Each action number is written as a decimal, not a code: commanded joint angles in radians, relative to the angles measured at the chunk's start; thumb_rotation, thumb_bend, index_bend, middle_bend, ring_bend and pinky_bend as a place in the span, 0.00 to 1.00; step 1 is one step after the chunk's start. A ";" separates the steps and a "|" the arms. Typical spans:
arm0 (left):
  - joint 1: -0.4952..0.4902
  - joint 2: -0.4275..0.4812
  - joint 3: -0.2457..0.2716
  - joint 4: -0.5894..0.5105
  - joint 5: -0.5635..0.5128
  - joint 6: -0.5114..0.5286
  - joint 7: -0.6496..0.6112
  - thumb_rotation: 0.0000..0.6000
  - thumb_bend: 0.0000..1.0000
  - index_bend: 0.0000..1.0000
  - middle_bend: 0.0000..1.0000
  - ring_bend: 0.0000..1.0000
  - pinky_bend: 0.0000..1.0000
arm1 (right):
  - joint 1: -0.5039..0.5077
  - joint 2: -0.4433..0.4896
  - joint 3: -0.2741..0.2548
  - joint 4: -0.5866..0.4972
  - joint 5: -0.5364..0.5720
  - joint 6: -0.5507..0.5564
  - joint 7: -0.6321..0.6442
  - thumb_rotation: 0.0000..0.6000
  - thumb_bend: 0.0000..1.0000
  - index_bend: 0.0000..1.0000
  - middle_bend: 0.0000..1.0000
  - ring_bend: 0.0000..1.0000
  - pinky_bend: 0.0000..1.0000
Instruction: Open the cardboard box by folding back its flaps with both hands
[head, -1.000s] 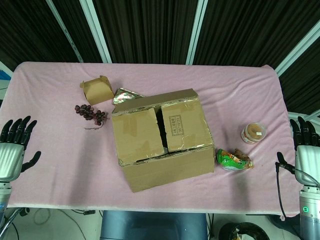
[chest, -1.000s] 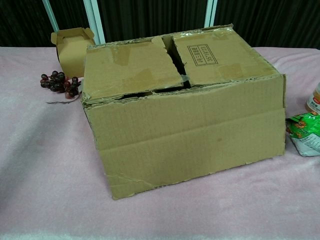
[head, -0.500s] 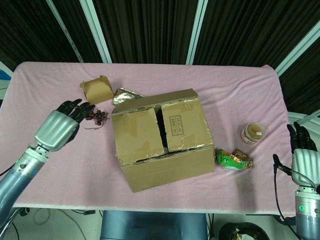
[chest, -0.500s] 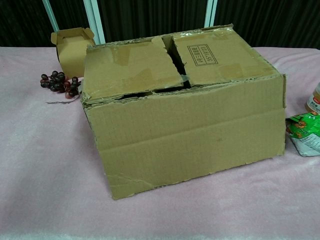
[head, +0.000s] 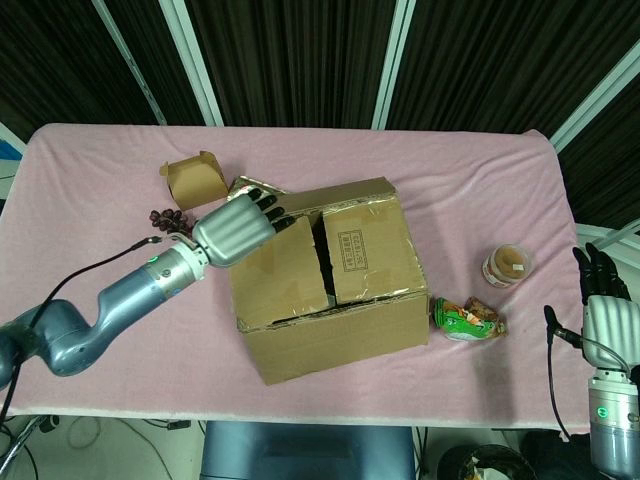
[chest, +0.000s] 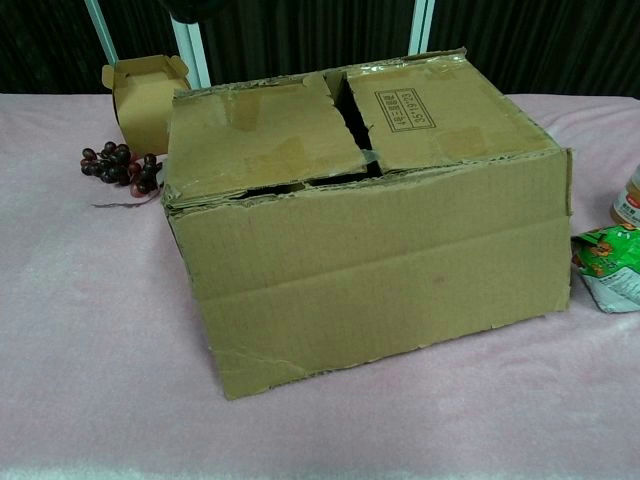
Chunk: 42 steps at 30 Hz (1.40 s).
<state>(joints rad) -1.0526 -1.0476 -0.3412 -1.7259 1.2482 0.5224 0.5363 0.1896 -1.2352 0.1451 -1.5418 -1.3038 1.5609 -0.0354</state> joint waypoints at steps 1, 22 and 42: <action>-0.046 -0.046 0.018 0.030 -0.030 -0.021 0.031 1.00 0.76 0.21 0.30 0.21 0.32 | -0.001 -0.002 0.004 0.003 0.001 -0.006 0.003 1.00 0.36 0.00 0.00 0.00 0.22; -0.255 -0.271 0.103 0.178 -0.187 -0.020 0.138 1.00 0.79 0.26 0.40 0.27 0.37 | -0.010 -0.002 0.017 -0.001 -0.007 -0.041 0.020 1.00 0.39 0.00 0.00 0.00 0.22; -0.352 -0.298 0.218 0.170 -0.338 0.044 0.217 1.00 1.00 0.44 0.64 0.44 0.45 | -0.019 -0.002 0.030 -0.004 -0.018 -0.056 0.040 1.00 0.42 0.00 0.00 0.00 0.22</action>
<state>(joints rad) -1.4001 -1.3506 -0.1255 -1.5501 0.9171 0.5595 0.7508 0.1705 -1.2372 0.1749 -1.5460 -1.3216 1.5054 0.0052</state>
